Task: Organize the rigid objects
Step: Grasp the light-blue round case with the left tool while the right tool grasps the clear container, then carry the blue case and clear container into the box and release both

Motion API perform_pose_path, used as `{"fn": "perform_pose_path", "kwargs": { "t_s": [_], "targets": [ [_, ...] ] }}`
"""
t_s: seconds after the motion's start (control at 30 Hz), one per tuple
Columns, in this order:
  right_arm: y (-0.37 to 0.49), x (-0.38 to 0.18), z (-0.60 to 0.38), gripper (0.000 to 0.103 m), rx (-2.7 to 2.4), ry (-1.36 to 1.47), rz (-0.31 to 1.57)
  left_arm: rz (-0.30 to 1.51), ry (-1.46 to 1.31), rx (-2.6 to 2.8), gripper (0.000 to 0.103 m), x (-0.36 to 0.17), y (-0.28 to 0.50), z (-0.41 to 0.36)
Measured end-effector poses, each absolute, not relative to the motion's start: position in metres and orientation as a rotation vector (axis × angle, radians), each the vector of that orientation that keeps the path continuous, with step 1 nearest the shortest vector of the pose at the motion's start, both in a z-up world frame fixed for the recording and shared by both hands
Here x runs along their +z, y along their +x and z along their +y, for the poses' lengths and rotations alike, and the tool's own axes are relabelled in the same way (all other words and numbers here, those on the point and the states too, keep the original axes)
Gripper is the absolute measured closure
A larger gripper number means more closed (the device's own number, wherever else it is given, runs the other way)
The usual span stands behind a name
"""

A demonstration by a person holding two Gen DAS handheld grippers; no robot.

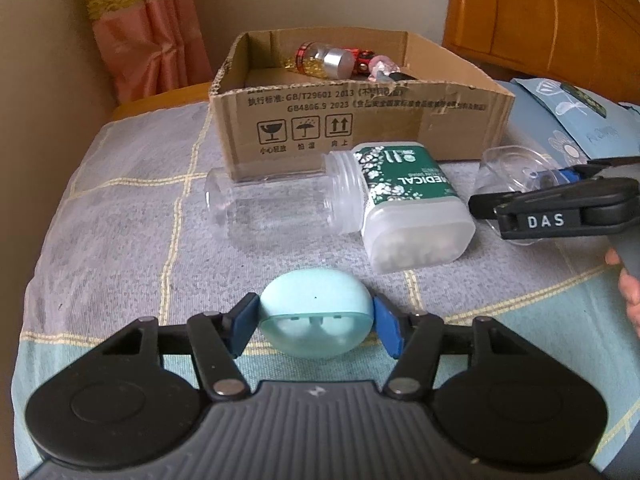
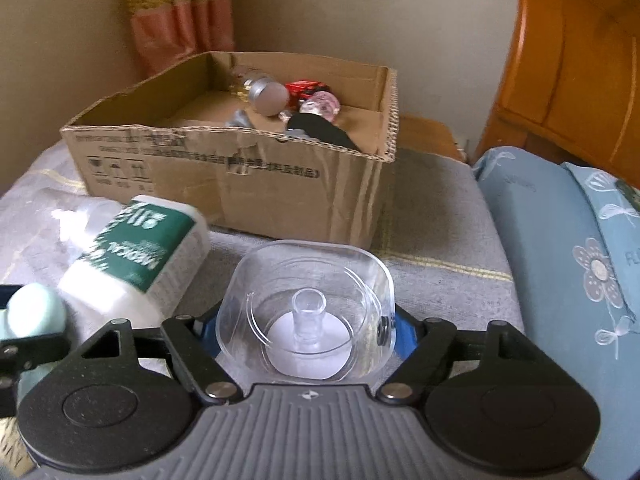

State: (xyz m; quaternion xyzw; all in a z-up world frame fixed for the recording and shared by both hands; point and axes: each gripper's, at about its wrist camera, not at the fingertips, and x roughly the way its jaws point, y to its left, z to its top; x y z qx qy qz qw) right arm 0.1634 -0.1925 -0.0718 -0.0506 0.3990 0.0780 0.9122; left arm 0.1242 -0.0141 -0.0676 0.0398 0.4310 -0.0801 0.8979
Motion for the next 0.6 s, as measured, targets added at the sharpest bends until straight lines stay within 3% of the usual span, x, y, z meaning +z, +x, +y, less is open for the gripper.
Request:
{"fn": "perform_pose_path", "kwargs": {
  "t_s": [0.6],
  "targets": [
    [0.135,-0.032,-0.202,0.021,0.309,-0.158,0.797,0.892,0.177,-0.284,0.043,-0.041,0.119,-0.01]
  ]
}}
